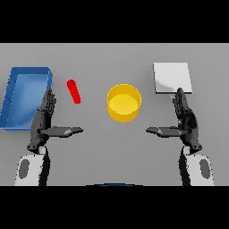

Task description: Pick up the red beaker and tilt it to pour out 1 green nut into yellow bowl. Pick up the yellow bowl and place it on the metallic measuring scale.

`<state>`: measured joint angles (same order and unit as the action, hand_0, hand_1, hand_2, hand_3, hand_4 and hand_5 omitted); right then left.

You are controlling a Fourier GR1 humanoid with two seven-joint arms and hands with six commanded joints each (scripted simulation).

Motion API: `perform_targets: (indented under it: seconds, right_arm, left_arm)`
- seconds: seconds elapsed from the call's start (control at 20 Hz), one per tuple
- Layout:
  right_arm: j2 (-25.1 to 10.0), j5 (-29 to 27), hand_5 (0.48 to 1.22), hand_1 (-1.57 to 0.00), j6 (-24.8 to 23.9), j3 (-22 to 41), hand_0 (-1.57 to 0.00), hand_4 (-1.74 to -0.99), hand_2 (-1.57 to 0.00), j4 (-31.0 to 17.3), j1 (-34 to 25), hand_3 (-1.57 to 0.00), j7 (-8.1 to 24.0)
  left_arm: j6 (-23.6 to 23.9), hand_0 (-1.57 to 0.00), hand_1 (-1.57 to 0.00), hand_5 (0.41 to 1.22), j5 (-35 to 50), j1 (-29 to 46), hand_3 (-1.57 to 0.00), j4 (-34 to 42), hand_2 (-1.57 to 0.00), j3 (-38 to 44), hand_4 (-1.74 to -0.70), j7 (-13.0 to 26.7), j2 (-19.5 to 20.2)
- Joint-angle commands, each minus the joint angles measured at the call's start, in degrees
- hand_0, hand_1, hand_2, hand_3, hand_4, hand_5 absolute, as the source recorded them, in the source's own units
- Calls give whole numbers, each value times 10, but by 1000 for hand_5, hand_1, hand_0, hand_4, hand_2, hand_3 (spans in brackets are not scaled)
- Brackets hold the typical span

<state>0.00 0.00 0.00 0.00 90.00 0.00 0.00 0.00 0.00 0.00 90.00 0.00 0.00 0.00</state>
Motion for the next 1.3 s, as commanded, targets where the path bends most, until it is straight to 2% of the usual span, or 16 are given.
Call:
perform_targets:
  seconds: [0.0, 0.25, 0.3, 0.35, 0.4, 0.45, 0.6, 0.75, 0.85, 1.0, 1.15, 1.25]
  right_arm:
    - [0, -1, 660, 1, 0, -1, 1, -1128, 1, 0, 0, 1, 0]
    - [-2, -3, 660, 1, 1, -4, 1, -1128, 1, -7, -7, 1, 4]
    - [-23, 54, 660, 1, -10, 21, 1, -1128, 1, 18, 16, 1, -51]
    - [-29, 100, 663, 1, -21, 45, 1, -1128, 1, 28, 31, 1, -83]
    - [-28, 126, 664, 1, -26, 61, 1, -1127, 1, 36, 42, 1, -87]
    - [-34, 136, 666, 1, -26, 66, 1, -1126, 1, 47, 51, 1, -90]
    - [-31, 153, 659, 1, -35, 73, 1, -1112, 1, 50, 54, 1, -75]
    - [-28, 142, 653, 1, -30, 72, 1, -1123, 1, 59, 58, 1, -77]
    - [-31, 151, 650, 1, -36, 73, 1, -1130, 1, 74, 54, 1, -57]
    - [-30, 127, 653, 1, -23, 66, 1, -1171, 1, 70, 55, 1, -57]
    - [-29, 120, 661, 1, -17, 66, 1, -1204, 1, 70, 56, 1, -71]
    - [-31, 116, 667, 1, -17, 59, 1, -1222, 1, 60, 47, 1, -62]
  left_arm:
    - [0, 1, 1, 623, 2, -3, 1, -2, 1, 2, -1093, 2, 2]
    - [-6, 1, 1, 623, 16, -34, 1, -29, 1, 23, -1093, 9, 17]
    - [-8, 1, 1, 623, -13, -7, 1, -7, 1, 3, -1093, -13, 27]
    - [-4, 1, 1, 620, -33, 17, 1, 12, 1, -11, -1094, -30, 29]
    - [-3, 1, 1, 618, -44, 21, 1, 24, 1, -17, -1094, -29, 36]
    - [-1, 1, 1, 615, -51, 22, 1, 30, 1, -22, -1093, -13, 38]
    - [0, 1, 1, 616, -68, 33, 1, 42, 1, -36, -1096, 1, 38]
    - [5, 1, 1, 612, -79, 9, 1, 21, 1, -36, -1090, 13, 40]
    - [9, 1, 1, 623, -85, -16, 1, -9, 1, -34, -1106, -8, 39]
    - [17, 1, 1, 636, -89, -63, 1, -67, 1, -24, -1139, -21, 33]
    - [28, 1, 1, 636, -93, -114, 1, -134, 1, -10, -1153, -29, 30]
    - [34, 1, 1, 630, -94, -140, 1, -172, 1, 0, -1151, -37, 30]
